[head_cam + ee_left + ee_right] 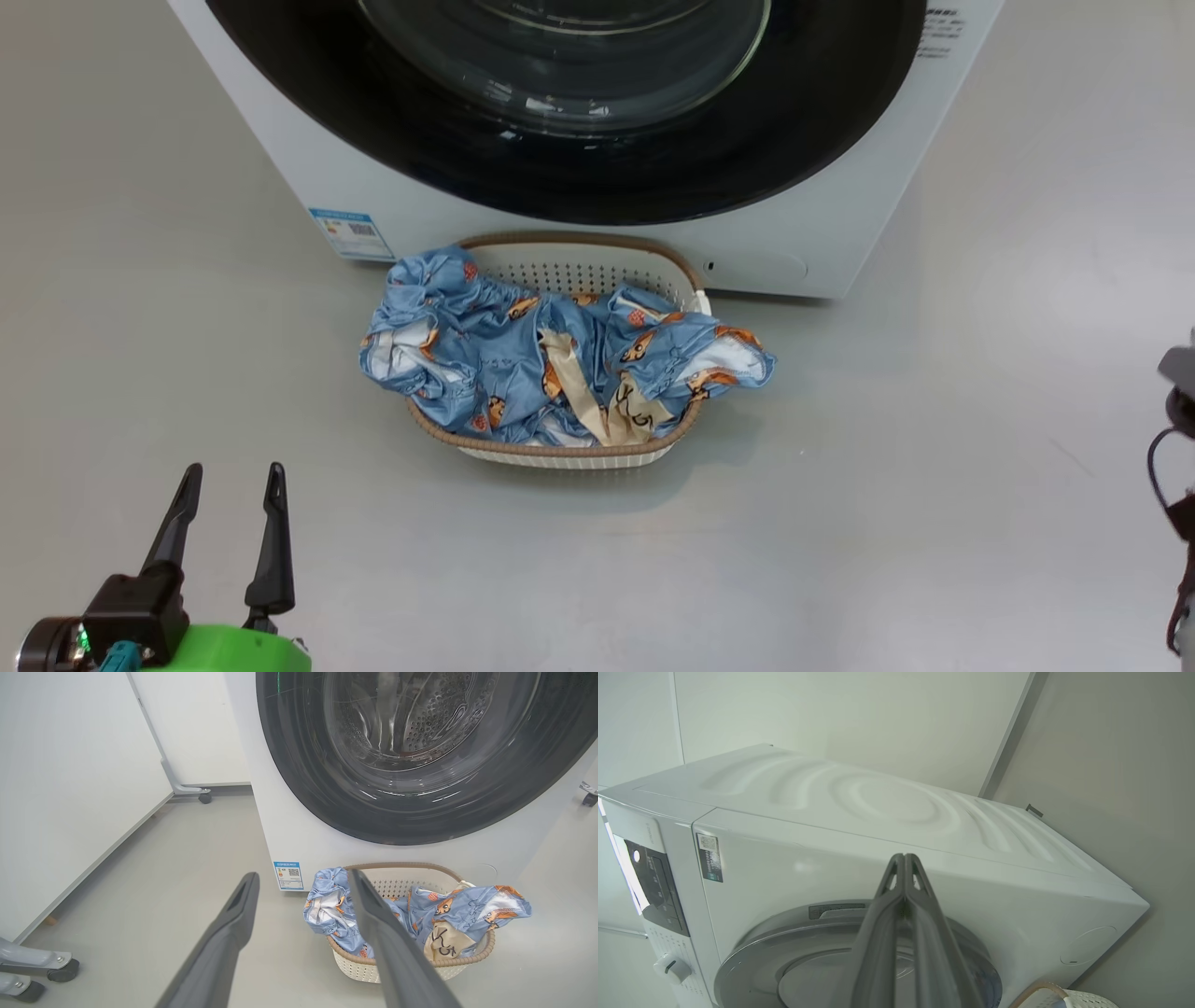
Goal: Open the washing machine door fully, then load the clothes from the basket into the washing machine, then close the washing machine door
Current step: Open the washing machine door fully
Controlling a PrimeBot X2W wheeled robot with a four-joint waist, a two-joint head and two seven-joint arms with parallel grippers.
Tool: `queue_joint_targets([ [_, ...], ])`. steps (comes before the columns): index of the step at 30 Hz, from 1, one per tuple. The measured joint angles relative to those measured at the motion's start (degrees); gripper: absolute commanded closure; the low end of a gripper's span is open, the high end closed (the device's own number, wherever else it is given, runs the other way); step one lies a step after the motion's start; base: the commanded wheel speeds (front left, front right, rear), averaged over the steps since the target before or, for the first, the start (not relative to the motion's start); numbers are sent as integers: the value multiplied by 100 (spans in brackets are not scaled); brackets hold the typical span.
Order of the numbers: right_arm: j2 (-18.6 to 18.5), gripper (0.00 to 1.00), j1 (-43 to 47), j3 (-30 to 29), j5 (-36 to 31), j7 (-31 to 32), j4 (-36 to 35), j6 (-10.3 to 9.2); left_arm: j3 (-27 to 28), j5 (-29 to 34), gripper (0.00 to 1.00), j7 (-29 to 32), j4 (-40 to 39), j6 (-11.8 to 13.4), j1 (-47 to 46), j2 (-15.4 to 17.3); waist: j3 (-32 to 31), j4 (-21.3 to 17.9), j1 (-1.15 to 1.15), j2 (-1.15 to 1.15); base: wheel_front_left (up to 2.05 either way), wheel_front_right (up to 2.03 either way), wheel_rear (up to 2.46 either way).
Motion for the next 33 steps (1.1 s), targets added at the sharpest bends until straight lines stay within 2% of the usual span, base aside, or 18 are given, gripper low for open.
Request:
queue_joint_targets([
  [6, -211, 100, -438, -24, 201, 225, -59, 0, -104, -75, 0, 0, -102, -16, -139, 18, 333, 149, 0, 0, 0, 0, 0],
  [11, -347, 100, -803, 188, 202, 468, -154, 0, -107, -102, 0, 0, -159, -16, -192, 21, 594, 245, 0, 0, 0, 0, 0],
  [20, -399, 100, -1489, 725, 253, 983, -385, 0, -356, -115, 0, -1, -177, -16, -360, 12, 1037, 363, 0, 0, 0, 0, 0],
  [33, -659, 100, -2079, 936, 296, 1333, -325, 0, -324, -115, 0, 0, -165, -16, -361, 22, 1385, 507, 0, 0, 0, 0, 0],
])
